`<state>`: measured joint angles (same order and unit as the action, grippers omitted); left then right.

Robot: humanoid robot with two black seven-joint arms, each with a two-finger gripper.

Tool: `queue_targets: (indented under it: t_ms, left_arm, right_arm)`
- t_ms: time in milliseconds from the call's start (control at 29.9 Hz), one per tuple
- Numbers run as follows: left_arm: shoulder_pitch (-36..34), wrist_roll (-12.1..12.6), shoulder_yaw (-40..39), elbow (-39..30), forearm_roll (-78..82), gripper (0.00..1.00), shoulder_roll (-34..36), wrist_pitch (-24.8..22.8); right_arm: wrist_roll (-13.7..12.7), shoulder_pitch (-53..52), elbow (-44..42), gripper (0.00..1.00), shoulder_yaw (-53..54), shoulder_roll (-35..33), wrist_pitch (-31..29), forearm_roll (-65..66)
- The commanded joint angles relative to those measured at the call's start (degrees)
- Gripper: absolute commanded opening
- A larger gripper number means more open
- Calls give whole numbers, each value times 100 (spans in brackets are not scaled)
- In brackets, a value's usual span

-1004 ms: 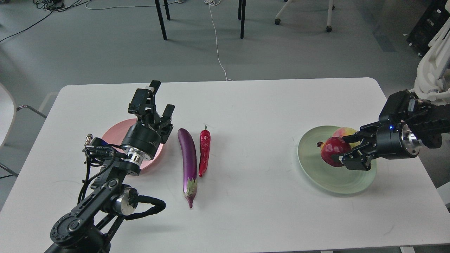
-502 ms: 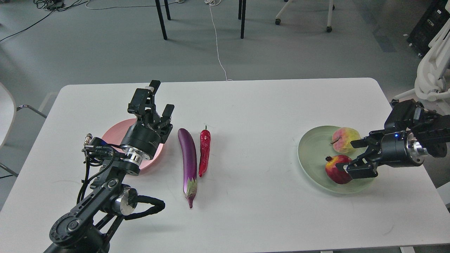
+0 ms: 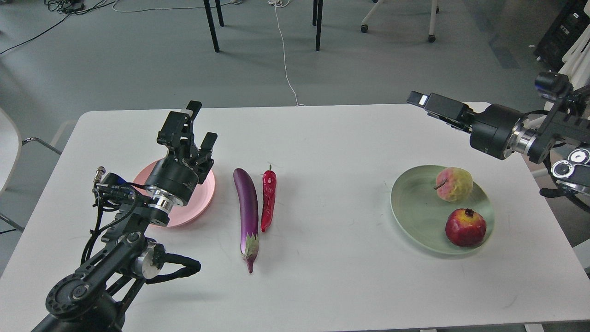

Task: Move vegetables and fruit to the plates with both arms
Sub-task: 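Raise the right gripper away and swing the left gripper toward the chili, then grasp the red chili pepper with the left gripper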

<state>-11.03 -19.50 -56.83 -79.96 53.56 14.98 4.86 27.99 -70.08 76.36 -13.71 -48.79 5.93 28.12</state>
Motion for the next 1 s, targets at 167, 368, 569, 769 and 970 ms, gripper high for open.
queue_targets:
  t_ms: [167,368,569,769,970]
  left_arm:
    - [-1049,-19,1708,51,2611,98,786,-20]
    - [-2218,33,2597,525,4232,98,1033,-414]
    - [-3387,69,3651,1166,5260,98,1147,-986]
    - [-4346,174,4636,1624,5552,96,1051,-1645]
    - [-4671,525,4848,1887,5560,94,682,-2313]
  right_arm:
    - [1,1785,-857,99,2169,581,-528,-2827]
    - [1,2630,-1650,99,2663,581,-2261,-3138]
    - [1,3009,-1703,99,3006,563,-2307,-3138]
    - [1,3009,-1703,99,3006,555,-2298,-3111]
    - [1,3009,-1703,99,2997,528,-2298,-3067]
